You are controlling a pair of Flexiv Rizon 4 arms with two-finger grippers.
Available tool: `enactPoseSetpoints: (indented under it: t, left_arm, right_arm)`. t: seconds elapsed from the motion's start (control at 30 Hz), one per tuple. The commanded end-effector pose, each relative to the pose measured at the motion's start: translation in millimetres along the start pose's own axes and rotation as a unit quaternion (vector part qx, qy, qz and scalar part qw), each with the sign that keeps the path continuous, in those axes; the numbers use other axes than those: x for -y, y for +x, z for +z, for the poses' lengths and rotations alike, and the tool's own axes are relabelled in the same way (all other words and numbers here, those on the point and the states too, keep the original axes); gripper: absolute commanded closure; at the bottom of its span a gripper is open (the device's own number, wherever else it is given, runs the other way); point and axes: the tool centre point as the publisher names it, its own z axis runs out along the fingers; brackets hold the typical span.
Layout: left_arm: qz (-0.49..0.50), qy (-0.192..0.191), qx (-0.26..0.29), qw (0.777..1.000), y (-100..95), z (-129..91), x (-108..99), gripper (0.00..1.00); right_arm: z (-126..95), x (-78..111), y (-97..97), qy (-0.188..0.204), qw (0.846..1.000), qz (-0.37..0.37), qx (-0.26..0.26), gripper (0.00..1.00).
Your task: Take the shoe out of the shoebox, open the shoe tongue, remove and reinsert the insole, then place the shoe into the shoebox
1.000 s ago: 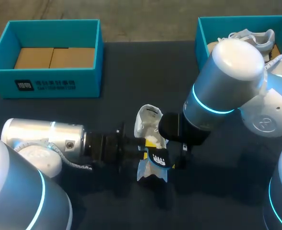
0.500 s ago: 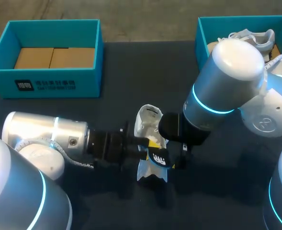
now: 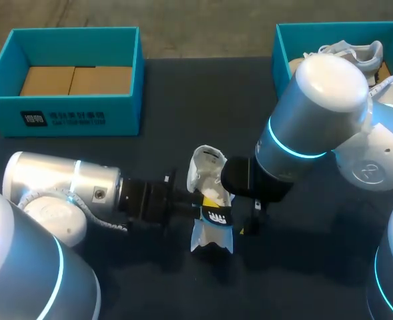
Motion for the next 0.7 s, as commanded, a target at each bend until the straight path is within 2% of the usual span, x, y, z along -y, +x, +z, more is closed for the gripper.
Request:
enactPoseSetpoints:
  t: [0.03, 0.5, 0.7]
  left_arm:
    - [-0.001, 0.003, 0.0, 1.0, -0.8, -0.5, -6.4, 1.0]
    - [-0.005, -0.01, -0.003, 1.0, 1.1, 1.3, -23.9, 1.0]
    - [-0.001, -0.028, 0.0, 1.0, -0.1, 1.1, -32.2, 1.0]
  right_arm:
    - [0.9, 0.1, 1.1, 0.0, 1.0, 0.0, 0.001, 0.0]
    - [0.9, 0.1, 1.1, 0.0, 1.0, 0.0, 0.001, 0.0]
    - [0.9, 0.1, 1.1, 0.0, 1.0, 0.0, 0.001, 0.0]
